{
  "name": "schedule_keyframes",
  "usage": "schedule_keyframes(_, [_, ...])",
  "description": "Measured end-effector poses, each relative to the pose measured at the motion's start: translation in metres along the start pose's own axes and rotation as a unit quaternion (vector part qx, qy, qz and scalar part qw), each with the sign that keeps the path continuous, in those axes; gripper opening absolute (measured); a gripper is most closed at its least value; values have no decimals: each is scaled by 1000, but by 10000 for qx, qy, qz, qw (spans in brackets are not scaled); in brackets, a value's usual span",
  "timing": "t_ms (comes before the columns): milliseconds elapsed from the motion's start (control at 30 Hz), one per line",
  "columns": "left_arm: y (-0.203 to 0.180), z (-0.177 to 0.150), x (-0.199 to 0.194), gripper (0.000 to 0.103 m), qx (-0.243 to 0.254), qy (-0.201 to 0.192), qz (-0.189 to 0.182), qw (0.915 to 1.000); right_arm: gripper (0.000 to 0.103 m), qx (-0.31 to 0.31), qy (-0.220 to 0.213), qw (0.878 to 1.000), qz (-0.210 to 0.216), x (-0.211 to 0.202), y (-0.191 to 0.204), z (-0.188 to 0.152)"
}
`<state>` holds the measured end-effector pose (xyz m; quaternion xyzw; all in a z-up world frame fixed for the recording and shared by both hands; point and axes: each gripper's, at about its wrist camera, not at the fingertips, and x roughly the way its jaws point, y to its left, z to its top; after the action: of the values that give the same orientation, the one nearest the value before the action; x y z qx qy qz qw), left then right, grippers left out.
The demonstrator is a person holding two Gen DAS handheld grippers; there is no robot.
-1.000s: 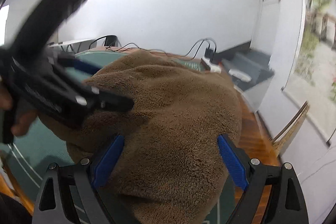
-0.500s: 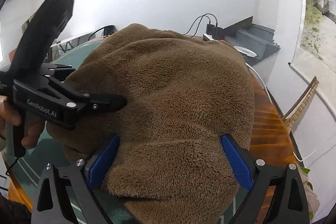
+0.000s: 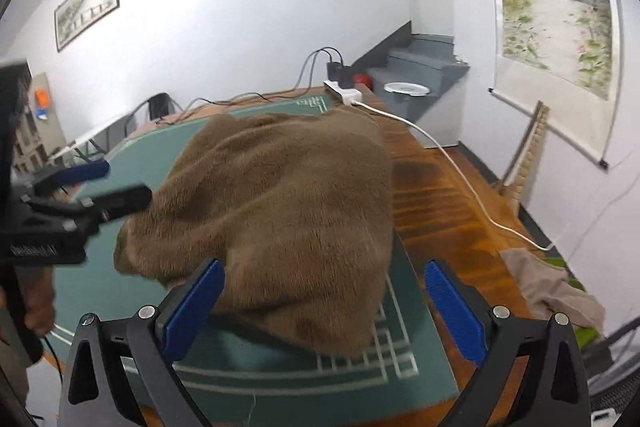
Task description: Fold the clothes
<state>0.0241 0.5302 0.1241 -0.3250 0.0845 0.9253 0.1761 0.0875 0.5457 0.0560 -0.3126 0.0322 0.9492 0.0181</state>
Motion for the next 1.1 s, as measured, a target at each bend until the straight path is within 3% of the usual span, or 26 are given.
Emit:
schedule_keyframes(267, [-6,-7,-3,103,-3,201,-83,9998,102,-115,117,9997,-206,0,14,-13])
schedule_keyframes(467, [-13,-7,-16,103,113,46,23,9999,102,4,-14,9999,-112,-5,12,-8])
schedule_keyframes(800, [-23,-6,-29,103,221,-164,204,9994,102,-130,-251,9991,-303,-17,22,-4])
schedule_keyframes(1100, [-18,-10,-28,103,194,-194,349,9990,102,-106,-225,9991,-342,-15,22,-4])
